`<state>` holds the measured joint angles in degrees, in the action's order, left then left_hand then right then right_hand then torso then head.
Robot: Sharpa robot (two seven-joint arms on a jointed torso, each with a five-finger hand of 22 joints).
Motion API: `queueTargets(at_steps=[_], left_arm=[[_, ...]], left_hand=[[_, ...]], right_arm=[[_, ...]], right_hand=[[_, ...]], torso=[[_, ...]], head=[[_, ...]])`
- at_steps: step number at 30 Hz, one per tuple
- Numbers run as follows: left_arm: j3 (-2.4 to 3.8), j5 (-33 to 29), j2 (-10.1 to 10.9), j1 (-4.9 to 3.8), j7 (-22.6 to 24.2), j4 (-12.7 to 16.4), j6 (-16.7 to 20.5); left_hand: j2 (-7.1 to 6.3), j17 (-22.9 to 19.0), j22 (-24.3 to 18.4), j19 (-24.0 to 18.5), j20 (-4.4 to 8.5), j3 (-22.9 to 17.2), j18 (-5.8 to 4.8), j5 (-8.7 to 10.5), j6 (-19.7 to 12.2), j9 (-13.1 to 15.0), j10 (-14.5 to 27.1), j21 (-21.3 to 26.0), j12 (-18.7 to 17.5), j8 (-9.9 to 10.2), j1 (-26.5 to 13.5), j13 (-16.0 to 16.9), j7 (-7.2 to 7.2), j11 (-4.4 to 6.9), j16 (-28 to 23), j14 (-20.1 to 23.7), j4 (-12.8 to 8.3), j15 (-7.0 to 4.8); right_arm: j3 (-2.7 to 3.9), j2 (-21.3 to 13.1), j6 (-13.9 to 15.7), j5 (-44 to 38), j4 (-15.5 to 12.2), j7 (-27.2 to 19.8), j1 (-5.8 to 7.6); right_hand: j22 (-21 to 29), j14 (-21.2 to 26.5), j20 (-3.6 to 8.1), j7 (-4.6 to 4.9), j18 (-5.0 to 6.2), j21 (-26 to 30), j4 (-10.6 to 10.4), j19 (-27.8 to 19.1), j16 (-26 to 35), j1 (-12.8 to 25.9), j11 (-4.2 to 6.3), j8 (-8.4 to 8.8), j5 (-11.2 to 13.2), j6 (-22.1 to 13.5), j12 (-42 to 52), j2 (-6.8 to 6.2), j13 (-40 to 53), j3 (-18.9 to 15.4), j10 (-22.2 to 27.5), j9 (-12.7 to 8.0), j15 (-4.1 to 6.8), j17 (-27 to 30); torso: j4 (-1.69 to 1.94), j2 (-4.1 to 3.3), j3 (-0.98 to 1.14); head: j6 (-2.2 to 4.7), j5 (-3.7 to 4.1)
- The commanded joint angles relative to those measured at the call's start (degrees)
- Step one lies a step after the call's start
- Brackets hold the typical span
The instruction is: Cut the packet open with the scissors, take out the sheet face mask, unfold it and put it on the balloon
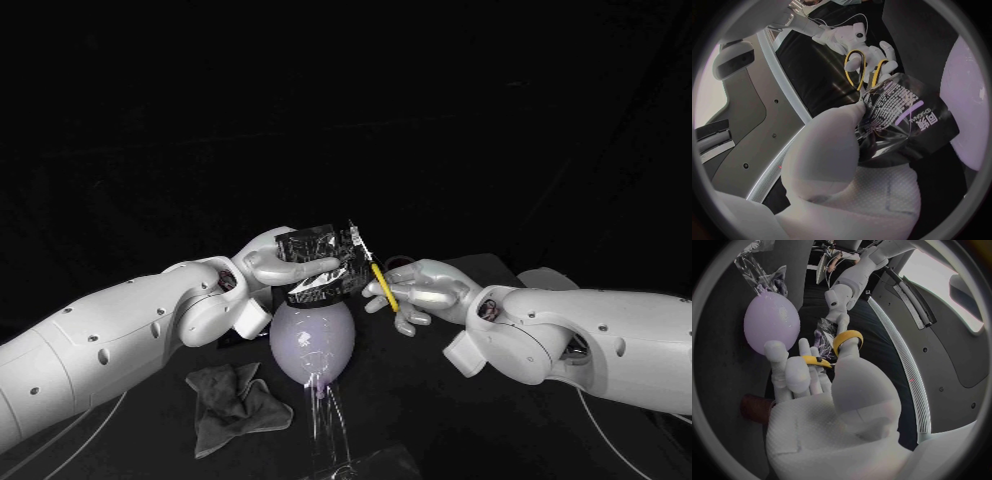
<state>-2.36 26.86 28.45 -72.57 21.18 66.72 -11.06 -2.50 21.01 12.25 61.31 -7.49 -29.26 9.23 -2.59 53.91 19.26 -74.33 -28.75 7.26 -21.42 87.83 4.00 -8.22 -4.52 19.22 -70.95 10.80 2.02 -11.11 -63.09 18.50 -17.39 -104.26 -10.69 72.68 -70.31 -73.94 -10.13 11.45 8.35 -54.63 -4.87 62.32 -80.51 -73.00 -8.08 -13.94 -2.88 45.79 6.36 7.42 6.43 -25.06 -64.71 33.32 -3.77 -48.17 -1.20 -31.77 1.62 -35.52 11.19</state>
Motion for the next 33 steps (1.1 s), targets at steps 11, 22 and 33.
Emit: queueTargets(at_steps=[11,22,33], left_arm=[[-0.07,1.1,-0.1,0.10,0.0,0.4,-1.5],[-0.07,1.2,-0.1,0.10,0.0,-0.1,-1.4],[-0.07,1.2,0.1,0.10,-0.2,-0.4,-1.6]], left_hand=[[0.47,0.1,0.1,0.1,0.06,0.0,1.08,-0.19,0.4,5.4,-0.4,-0.2,-0.3,-0.3,-0.1,0.0,-0.04,-0.10,0.4,-0.3,-0.3,-0.24],[0.48,0.2,0.1,0.1,0.07,0.0,1.08,-0.19,0.4,5.4,-0.5,-0.3,-0.3,-0.3,-0.1,0.0,-0.04,-0.10,0.4,-0.3,-0.3,-0.25],[0.49,0.2,0.1,0.1,0.08,0.0,1.08,-0.20,0.4,5.4,-0.5,-0.3,-0.3,-0.3,-0.2,0.0,-0.05,-0.10,0.4,-0.3,-0.3,-0.25]], right_arm=[[0.20,0.1,2.6,1.7,0.2,-3.2,0.66],[0.20,-0.1,2.5,1.7,0.4,-2.9,0.72],[0.20,0.1,2.0,1.7,0.8,-2.6,0.77]], right_hand=[[-3.4,-4.0,3.51,-3.92,-1.06,-6.4,2.1,5.3,-2.1,-2.3,4.57,-3.36,0.1,8.7,5.2,3.24,3.4,-1.5,-11.0,1.5,3.79,-5.9],[-3.1,-3.7,3.32,-2.72,-1.11,-5.8,2.3,4.7,-1.7,-1.3,3.38,-1.14,0.1,6.7,2.4,2.59,3.1,-1.6,-7.5,1.1,3.03,-4.9],[-2.2,-2.5,1.86,-0.65,-0.80,-4.0,2.6,2.8,-1.3,-0.2,1.31,1.76,0.1,3.7,-1.3,2.02,1.6,-1.6,-2.3,0.5,1.22,-2.9]], torso=[[0.02,-0.03,0.00],[-0.01,0.00,0.01],[0.00,-0.02,0.02]], head=[[0.51,-0.02],[0.53,0.00],[0.71,0.12]])
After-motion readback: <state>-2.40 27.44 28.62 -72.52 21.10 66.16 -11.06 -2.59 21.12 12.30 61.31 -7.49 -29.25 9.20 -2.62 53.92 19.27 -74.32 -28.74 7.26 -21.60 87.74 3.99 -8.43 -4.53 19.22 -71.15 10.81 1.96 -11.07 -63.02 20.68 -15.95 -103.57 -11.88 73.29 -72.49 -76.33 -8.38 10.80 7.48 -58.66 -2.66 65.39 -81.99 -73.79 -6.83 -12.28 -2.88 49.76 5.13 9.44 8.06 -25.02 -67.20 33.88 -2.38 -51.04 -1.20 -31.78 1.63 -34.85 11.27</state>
